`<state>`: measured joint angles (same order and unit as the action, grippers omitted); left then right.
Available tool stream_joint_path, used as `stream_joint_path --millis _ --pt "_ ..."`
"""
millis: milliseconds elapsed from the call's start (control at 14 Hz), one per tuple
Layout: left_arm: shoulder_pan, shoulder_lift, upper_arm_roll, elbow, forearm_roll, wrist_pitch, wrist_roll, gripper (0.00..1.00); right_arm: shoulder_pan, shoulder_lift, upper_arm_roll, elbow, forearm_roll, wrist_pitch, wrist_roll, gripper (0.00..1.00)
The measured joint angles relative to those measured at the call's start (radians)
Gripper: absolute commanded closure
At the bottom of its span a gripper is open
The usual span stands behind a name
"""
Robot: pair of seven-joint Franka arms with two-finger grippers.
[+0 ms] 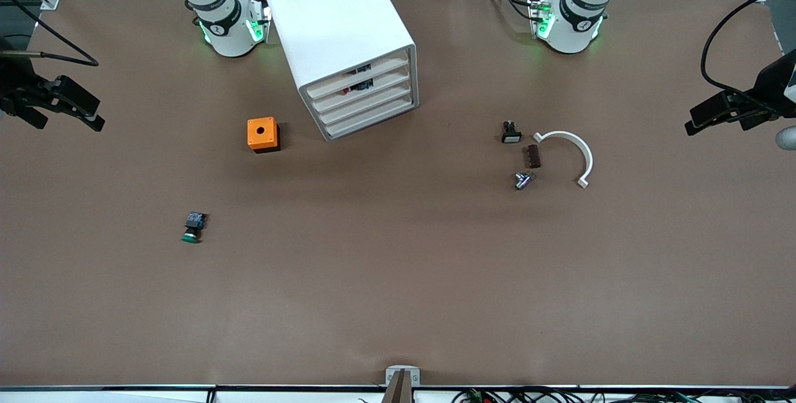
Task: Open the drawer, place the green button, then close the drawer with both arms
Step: 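Reach the right gripper to the green button while the left gripper reaches the drawer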
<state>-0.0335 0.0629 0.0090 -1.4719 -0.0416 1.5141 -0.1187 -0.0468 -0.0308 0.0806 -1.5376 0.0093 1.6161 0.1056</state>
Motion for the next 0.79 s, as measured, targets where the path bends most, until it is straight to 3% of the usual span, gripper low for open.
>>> stream_joint_path --millis 500,786 --pt "0.005 0.011 0.0 -0.003 0.0 -0.003 0.0 0.0 0.0 0.001 -0.001 0.0 0.0 -0.001 0.0 0.0" --pt "0.011 0.1 0.002 -0.013 0.0 -0.011 0.0 0.0 0.0 0.027 0.0 -0.008 0.0 -0.005 -0.001 0.0"
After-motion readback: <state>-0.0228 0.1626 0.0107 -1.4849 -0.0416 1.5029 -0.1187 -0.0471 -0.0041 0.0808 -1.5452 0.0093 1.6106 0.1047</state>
